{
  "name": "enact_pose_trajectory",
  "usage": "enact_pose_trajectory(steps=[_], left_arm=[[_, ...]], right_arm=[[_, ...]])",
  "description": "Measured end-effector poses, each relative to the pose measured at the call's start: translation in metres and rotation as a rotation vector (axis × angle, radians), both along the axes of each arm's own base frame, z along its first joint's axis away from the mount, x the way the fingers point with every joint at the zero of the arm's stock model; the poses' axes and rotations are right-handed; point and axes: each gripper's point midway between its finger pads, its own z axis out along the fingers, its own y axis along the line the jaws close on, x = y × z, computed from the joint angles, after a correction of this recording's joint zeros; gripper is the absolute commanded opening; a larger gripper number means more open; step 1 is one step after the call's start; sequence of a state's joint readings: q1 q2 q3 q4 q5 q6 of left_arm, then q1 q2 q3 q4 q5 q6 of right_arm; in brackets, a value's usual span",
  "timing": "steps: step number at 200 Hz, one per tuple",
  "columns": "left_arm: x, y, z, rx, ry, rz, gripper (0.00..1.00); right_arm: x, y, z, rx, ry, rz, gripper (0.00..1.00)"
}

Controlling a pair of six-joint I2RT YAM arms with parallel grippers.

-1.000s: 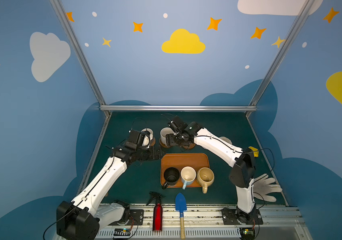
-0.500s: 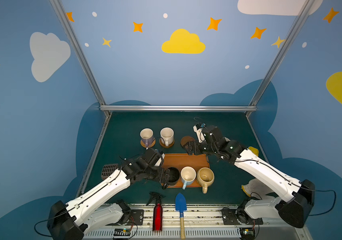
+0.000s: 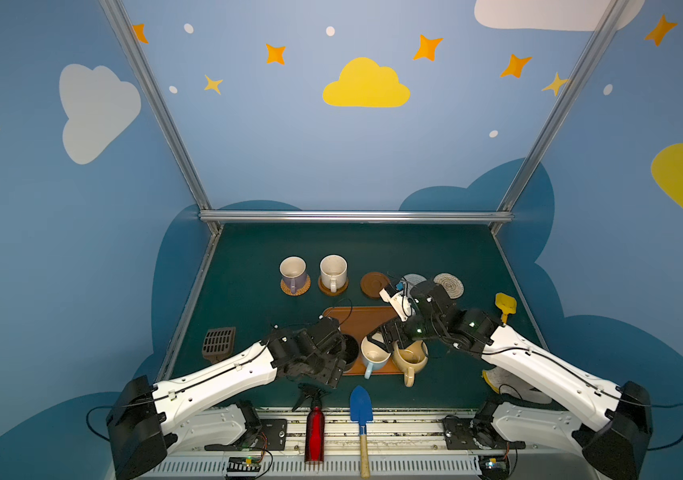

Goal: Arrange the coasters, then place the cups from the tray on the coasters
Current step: 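Grasp the black mug with the left gripper while the right gripper withdraws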

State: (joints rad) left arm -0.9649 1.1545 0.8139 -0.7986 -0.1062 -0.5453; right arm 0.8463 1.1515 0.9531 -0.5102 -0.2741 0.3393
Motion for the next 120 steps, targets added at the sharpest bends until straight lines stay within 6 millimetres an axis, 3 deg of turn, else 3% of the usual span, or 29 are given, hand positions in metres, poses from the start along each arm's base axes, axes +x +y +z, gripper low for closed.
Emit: enact_pose_trajectory(steps=[64, 120], left_arm=[[0.000, -0.005, -0.017, 0.050, -0.014, -0.009, 0.71], [0.002, -0.007, -0.026, 0.064, -0.037, 0.005, 0.50]], right_arm=[[-0.002, 0.000, -0.009, -0.013, 0.001, 0.001, 0.95], [-0.007, 0.004, -0.012, 0.000, 0.006, 0.022, 0.95]])
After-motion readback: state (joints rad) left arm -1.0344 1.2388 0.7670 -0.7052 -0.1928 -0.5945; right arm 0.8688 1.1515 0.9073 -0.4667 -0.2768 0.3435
